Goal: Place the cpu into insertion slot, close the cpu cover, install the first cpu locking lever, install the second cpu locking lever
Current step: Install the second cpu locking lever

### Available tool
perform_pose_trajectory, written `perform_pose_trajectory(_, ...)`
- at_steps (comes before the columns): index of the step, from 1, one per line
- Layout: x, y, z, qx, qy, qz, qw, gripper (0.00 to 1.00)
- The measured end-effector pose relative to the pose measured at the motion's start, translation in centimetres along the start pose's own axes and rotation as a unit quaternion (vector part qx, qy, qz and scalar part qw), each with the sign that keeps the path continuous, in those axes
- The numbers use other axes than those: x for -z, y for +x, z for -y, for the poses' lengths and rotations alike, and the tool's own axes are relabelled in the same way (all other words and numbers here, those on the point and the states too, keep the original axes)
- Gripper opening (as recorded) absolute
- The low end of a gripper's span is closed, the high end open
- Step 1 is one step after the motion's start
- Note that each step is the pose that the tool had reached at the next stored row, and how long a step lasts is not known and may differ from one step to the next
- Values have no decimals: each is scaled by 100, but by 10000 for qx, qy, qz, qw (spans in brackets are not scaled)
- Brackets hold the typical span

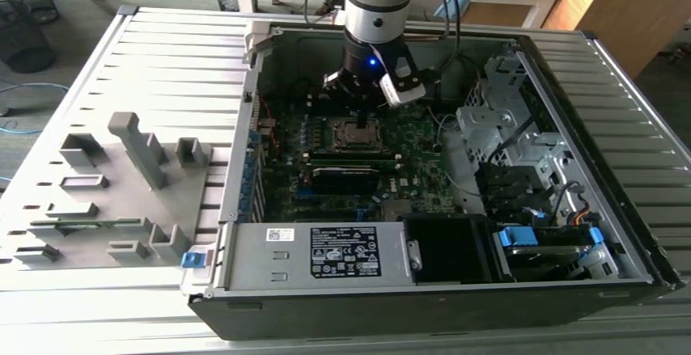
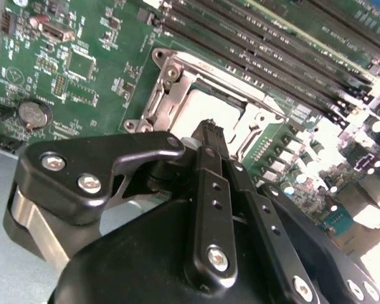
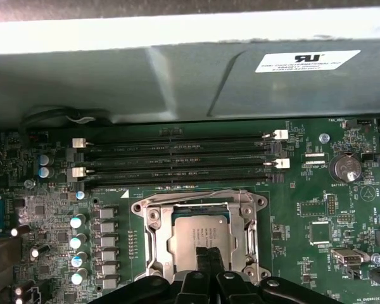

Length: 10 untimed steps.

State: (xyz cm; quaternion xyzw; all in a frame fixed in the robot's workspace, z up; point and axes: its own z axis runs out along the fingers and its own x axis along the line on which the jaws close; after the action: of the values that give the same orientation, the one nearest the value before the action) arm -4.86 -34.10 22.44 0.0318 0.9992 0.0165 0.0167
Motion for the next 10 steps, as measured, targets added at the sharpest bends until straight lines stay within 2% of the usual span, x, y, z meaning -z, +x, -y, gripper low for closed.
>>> perform_pose_trajectory(10,3,11,1,2,2,7,10000,11)
